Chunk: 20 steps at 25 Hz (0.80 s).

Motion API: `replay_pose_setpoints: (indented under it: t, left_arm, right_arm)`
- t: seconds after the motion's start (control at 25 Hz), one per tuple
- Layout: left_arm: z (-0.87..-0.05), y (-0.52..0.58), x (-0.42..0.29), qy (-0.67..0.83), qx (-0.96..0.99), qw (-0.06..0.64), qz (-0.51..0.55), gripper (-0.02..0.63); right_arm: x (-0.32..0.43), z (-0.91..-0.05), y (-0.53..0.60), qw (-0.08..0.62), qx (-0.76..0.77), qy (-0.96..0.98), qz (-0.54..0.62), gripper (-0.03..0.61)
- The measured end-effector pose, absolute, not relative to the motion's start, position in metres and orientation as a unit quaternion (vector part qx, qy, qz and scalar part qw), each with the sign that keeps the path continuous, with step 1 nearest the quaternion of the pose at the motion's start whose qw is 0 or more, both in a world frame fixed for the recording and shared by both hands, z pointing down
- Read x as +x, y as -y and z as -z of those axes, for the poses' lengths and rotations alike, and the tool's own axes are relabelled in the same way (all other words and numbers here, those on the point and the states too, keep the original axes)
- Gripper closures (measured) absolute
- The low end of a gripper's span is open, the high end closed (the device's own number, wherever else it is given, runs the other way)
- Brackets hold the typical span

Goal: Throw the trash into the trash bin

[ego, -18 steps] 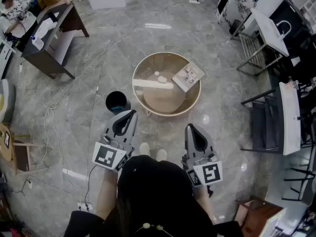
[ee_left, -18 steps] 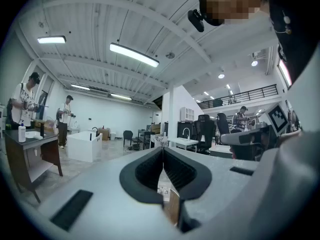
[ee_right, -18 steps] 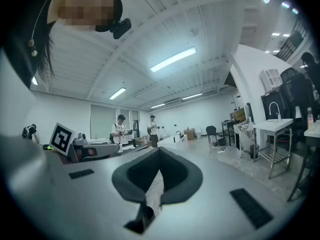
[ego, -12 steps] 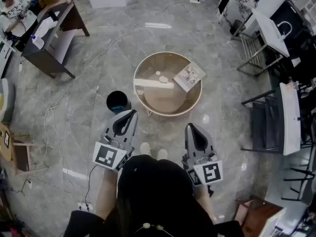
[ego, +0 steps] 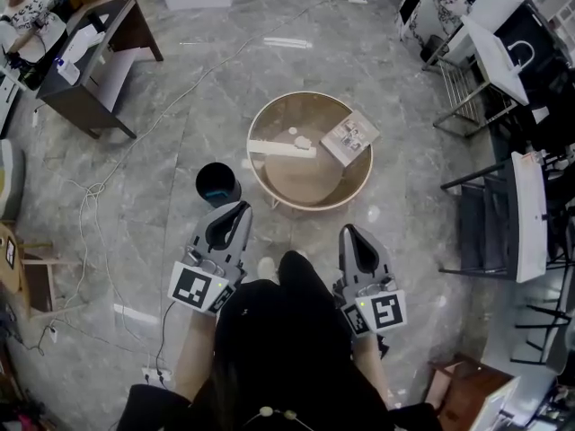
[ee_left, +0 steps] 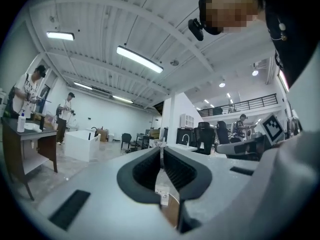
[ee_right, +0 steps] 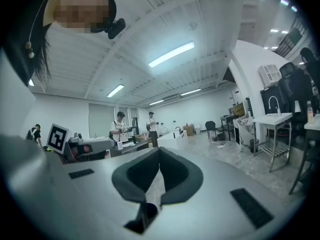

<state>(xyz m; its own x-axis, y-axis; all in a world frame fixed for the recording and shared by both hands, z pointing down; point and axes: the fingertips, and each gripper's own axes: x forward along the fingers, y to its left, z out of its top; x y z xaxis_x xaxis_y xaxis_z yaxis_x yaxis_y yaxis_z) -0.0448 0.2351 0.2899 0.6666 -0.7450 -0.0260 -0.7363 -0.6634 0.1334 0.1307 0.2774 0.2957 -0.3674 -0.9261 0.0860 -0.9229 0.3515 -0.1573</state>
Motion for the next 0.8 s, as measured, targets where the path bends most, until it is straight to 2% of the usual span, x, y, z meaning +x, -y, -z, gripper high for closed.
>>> replay_pose_setpoints:
  t: [0.2, 0.36, 0.52, 0.8]
  left_arm:
    - [-0.316, -0.216, -0.054, 0.408, 0.909, 0.084, 0.014, 0.604]
    - [-0.347, -0.182, -0.059, 0.418, 0.895, 0.153, 0.029, 0.604]
    - [-0.405, -0.141, -0.053, 0.408, 0.884, 0.230, -0.023, 0.604]
    - [-0.510, -0.070, -0.032, 0.414, 0.849, 0.312, -0.096, 0.604]
  right_arm:
    - [0.123, -0.323, -0.251, -0.031, -0.549, -0.829, 0.102, 0.566]
    - [0.121, -0.356, -0.218, -0.052, -0.531, -0.836, 0.130, 0.503]
    - [0.117, -0.406, -0.176, -0.090, -0.504, -0.842, 0.172, 0.505]
    - [0.116, -0.509, -0.105, -0.178, -0.457, -0.840, 0.231, 0.488]
